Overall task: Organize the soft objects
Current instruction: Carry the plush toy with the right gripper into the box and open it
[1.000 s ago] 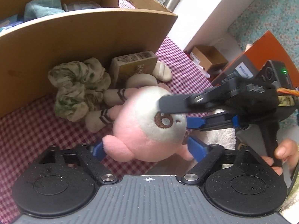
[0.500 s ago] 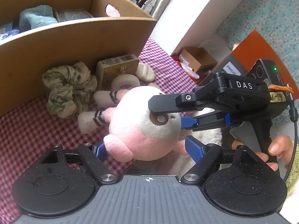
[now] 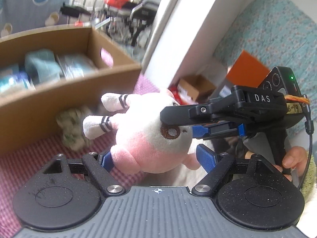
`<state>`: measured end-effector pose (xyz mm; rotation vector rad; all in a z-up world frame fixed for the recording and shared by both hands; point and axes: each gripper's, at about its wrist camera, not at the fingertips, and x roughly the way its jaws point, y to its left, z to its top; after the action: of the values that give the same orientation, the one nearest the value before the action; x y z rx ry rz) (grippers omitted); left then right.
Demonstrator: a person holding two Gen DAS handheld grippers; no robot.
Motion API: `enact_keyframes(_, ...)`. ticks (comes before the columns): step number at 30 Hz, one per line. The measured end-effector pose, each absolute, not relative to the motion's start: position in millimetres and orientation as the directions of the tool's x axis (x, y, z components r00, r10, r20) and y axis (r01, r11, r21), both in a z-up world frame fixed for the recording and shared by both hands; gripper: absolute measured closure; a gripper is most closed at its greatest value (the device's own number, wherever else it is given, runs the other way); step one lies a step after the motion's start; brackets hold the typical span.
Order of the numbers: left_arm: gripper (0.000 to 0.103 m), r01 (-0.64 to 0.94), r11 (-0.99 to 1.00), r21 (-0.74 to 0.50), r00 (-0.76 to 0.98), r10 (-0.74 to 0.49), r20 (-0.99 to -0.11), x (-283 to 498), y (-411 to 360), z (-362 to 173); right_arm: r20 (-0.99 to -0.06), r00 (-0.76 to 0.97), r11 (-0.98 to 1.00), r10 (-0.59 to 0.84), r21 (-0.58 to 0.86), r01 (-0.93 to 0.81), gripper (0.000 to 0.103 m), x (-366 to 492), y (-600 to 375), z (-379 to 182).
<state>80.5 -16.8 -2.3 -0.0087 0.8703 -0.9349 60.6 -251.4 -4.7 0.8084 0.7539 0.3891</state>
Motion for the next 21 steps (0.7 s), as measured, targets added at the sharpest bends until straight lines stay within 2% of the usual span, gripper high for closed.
enact_keyframes(6, 0.02, 0.693, 0.636, -0.338, 0.397, -0.729, -0.557, 90.0, -0.2, 41.3, -0.405, 0.689, 0.705, 0.601, 0.674, -0.219, 0.022, 94.3, -226.2, 59.5)
enact_keyframes(11, 0.019, 0.648, 0.698, -0.306, 0.508, -0.695, -0.509, 120.3, 14.7, 72.0, -0.416, 0.619, 0.702, 0.666, 0.63, -0.331, 0.023, 158.5, -207.7, 87.7)
enact_keyframes(15, 0.019, 0.587, 0.746, -0.315, 0.544, -0.651, -0.529, 159.6, 25.4, 76.6, -0.47, 0.535, 0.689, 0.702, 0.637, -0.345, 0.022, 222.6, -197.5, 87.4)
enact_keyframes(21, 0.019, 0.475, 0.804, -0.357, 0.521, -0.584, -0.623, 240.3, 27.4, 49.7, -0.602, 0.365, 0.704, 0.71, 0.626, -0.336, 0.022, 326.0, -184.0, 55.7)
